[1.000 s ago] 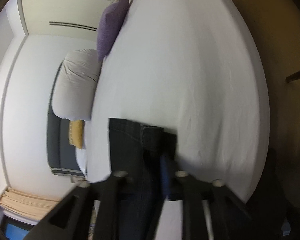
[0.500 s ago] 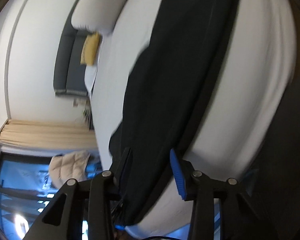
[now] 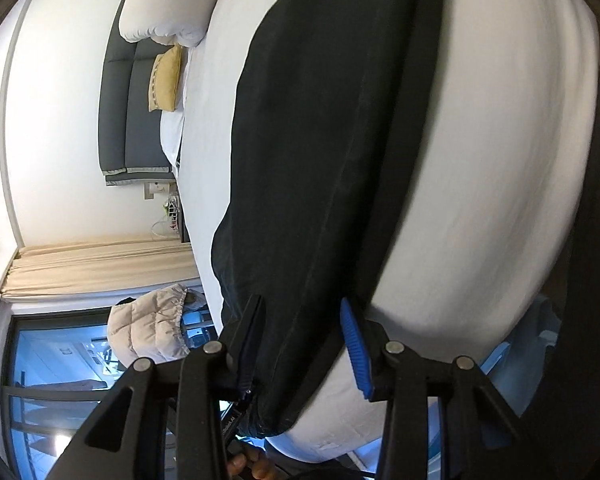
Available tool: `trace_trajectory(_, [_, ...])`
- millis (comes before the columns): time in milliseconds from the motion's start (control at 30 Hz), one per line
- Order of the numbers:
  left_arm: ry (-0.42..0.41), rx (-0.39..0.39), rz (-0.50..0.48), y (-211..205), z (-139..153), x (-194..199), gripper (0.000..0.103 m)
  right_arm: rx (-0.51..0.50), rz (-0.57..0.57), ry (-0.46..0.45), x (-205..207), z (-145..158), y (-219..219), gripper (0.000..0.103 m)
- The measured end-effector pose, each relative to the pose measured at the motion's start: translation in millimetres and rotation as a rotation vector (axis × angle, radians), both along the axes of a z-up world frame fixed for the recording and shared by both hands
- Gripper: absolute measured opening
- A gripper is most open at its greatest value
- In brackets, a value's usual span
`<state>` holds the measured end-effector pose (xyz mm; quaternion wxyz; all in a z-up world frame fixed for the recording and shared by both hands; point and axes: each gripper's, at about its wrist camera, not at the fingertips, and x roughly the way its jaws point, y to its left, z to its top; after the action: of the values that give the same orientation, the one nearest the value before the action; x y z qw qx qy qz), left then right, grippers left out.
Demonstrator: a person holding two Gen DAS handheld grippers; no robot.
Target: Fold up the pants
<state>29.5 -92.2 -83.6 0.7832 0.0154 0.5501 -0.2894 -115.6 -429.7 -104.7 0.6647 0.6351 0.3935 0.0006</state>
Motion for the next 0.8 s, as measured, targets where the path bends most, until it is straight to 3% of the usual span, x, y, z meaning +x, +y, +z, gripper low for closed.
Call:
trace_trajectory(300, [-0.001, -0.001, 0.002, 1, 0, 0, 0.014, 0.062, 0.029, -0.021, 19, -9, 17, 0.043])
trace_trajectory(333, [0.0, 0.0, 0.0, 1, 0, 0, 0.014, 0.056, 0.047, -0.027, 22, -8, 20, 0.038])
trace_trajectory(367, [0.0, 0.0, -0.002, 1, 0, 0, 0.014, 0.044, 0.064, -0.026, 22, -7, 22, 0.015])
trace_trajectory(400, [0.001, 0.001, -0.003, 1, 0, 0, 0.014, 0.005, 0.094, -0.007, 24, -6, 27, 0.005])
trace_trajectory(633, [0.01, 0.025, -0.033, 0, 4, -3, 0.015, -0.057, 0.079, 0.03, 2, -6, 23, 0.002])
trace_trajectory(800, [0.01, 0.006, -0.027, 6, 4, -7, 0.014, -0.04, 0.083, 0.017, 1, -11, 22, 0.001])
